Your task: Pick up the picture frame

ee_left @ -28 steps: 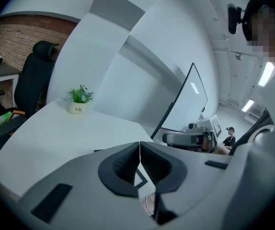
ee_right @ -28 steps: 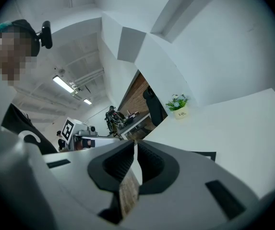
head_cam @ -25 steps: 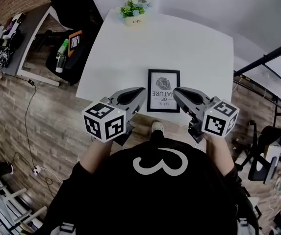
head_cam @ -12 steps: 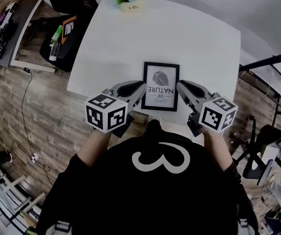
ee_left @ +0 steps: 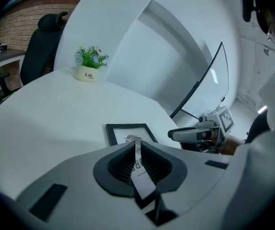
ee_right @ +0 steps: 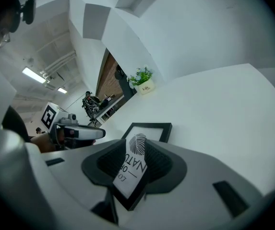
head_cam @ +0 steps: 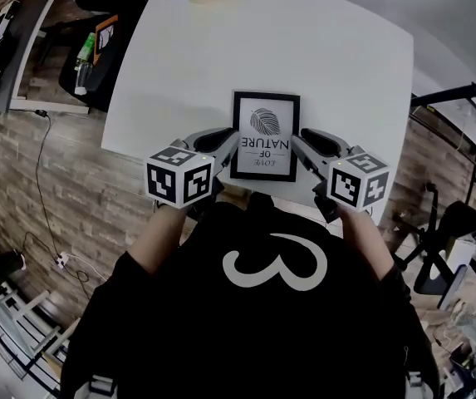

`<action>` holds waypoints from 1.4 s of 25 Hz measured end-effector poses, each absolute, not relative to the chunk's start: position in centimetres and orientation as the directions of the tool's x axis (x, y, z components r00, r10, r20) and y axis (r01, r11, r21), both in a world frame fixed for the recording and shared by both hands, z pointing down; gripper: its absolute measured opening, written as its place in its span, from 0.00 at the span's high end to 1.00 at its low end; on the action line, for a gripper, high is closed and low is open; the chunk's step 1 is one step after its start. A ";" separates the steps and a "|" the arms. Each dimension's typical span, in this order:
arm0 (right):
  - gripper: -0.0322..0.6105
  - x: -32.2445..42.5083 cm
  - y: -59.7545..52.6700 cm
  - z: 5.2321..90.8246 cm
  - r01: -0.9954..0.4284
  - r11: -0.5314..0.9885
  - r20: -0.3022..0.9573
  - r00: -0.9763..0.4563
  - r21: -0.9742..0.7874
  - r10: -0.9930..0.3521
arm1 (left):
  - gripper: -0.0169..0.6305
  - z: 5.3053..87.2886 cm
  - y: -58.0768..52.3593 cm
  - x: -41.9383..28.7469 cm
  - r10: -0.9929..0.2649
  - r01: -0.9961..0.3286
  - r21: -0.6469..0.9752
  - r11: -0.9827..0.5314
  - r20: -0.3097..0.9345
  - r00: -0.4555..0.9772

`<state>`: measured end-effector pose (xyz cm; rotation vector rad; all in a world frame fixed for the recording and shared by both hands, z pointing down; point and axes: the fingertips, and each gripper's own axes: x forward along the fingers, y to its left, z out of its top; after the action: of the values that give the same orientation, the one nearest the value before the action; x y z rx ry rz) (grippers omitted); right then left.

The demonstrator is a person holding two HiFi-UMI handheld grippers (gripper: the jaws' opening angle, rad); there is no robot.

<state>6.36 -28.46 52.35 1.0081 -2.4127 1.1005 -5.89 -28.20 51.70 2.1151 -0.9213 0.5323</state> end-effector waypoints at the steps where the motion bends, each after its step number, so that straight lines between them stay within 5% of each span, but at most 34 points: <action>1: 0.74 6.4 -28.5 52.8 -0.714 0.453 0.536 -0.701 -0.534 -0.471 | 0.94 52.2 -28.3 -5.9 -0.432 -0.755 0.475 -0.451 0.624 0.651; 15: 0.74 6.9 -28.4 57.5 -0.787 0.376 0.661 -0.615 -0.489 -0.430 | 0.77 57.1 -28.3 -6.5 -0.389 -0.781 0.495 -0.381 0.681 0.621; 35: 0.77 6.5 -28.6 59.0 -0.843 0.357 0.735 -0.529 -0.402 -0.424 | 0.80 58.8 -28.5 -6.9 -0.389 -0.831 0.459 -0.316 0.736 0.554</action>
<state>6.53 -28.62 59.02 1.0974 -2.1070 1.0687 -6.90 -28.54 58.83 1.9199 -0.9888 0.6396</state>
